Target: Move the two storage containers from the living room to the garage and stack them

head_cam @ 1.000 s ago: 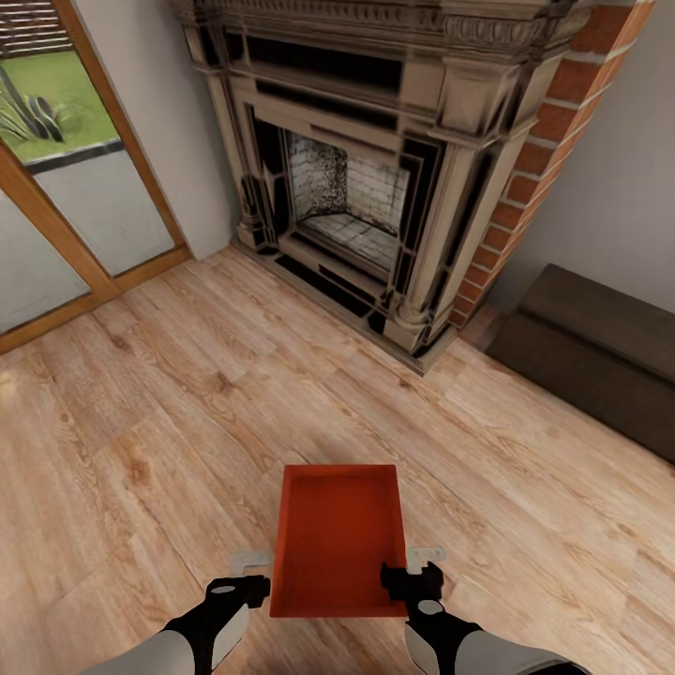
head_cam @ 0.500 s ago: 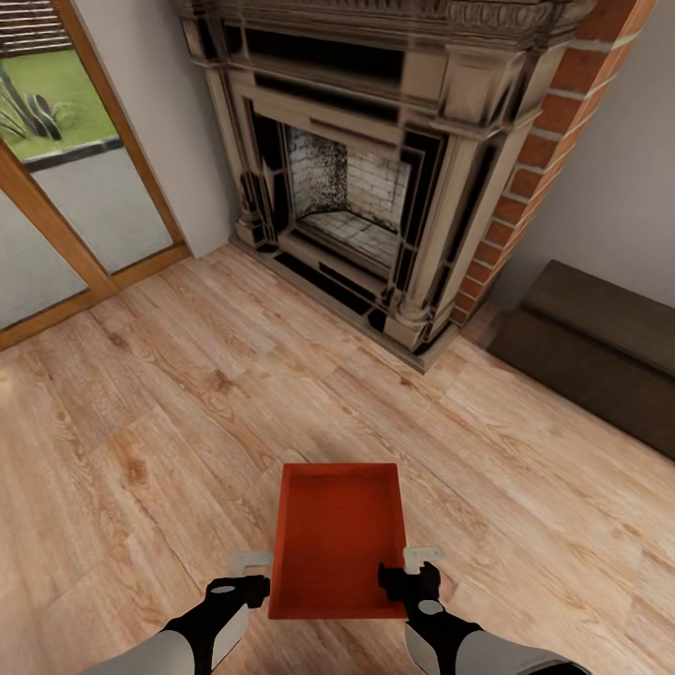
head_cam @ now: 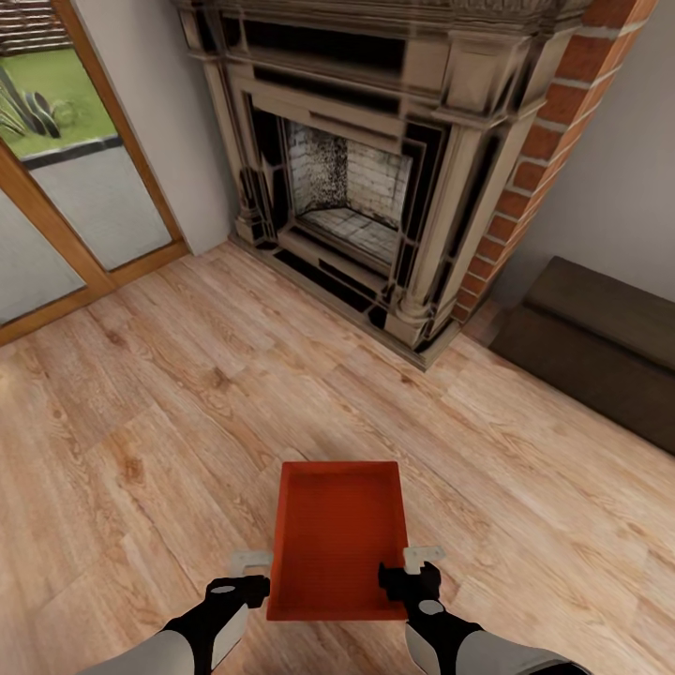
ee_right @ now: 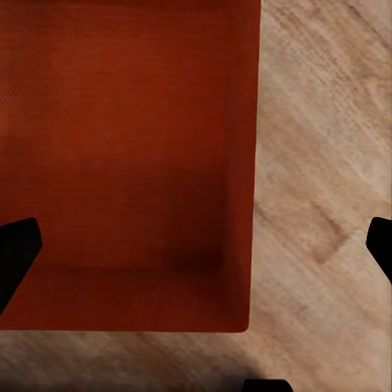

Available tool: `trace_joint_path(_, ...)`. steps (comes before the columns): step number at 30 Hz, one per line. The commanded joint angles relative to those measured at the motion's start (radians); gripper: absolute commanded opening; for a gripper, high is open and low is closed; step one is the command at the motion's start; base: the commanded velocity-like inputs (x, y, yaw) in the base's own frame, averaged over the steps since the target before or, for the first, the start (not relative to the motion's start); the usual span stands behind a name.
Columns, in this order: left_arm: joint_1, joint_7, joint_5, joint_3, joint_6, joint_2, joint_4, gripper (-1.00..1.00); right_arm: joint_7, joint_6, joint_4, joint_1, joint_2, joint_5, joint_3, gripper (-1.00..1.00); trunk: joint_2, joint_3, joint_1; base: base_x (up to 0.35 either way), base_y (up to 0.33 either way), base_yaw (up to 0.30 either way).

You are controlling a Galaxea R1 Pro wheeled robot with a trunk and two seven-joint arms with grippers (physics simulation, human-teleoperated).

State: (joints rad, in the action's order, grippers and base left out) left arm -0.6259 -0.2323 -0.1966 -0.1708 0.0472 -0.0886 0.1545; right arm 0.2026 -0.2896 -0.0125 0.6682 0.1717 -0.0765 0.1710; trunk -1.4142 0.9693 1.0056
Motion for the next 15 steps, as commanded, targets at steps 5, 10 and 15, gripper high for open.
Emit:
trace_joint_path(5, 0.000, -0.005, -0.009, -0.009, 0.005, 0.000, 0.002, 1.00, 0.003, -0.003, -0.001, 0.001, -0.006, -0.010, 0.008, 1.00, -0.036, 0.016, 0.019, 0.000, 0.000, 0.000)
trace_joint_path(10, 0.000, -0.005, -0.009, -0.009, 0.005, 0.000, 0.002, 1.00, 0.002, -0.003, -0.001, 0.001, -0.010, -0.011, 0.008, 1.00, -0.071, 0.032, 0.038, 0.000, 0.000, 0.000)
trace_joint_path(15, 0.000, -0.005, -0.009, -0.009, 0.005, 0.000, 0.002, 1.00, -0.003, -0.003, -0.001, 0.001, -0.011, -0.011, 0.008, 1.00, -0.106, 0.048, 0.058, 0.000, 0.000, 0.000)
